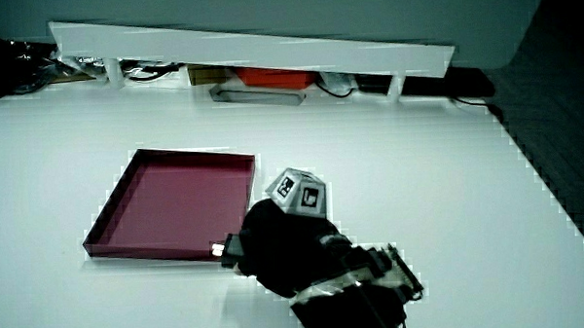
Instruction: Place charger on desk
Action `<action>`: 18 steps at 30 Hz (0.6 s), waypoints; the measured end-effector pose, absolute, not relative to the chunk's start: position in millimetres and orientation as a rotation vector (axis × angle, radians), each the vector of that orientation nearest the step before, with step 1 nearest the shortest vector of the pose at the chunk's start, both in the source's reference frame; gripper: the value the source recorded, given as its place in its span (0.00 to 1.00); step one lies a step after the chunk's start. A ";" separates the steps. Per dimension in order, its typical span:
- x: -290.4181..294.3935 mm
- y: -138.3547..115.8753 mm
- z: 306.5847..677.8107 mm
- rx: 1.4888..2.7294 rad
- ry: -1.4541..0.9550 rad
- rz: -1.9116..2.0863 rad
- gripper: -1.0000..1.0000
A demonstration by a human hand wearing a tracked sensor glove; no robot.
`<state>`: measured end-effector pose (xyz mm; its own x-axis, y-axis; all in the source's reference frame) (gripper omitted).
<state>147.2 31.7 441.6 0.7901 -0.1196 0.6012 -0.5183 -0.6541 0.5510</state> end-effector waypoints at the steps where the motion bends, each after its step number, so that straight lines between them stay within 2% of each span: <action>1: 148.4 33.8 444.7 2.208 -0.459 0.689 0.50; 4: 155.6 41.7 460.0 2.199 -0.444 0.655 0.50; 16: 169.5 60.7 482.2 2.178 -0.394 0.610 0.50; 18: 170.3 62.5 485.7 2.136 -0.383 0.637 0.50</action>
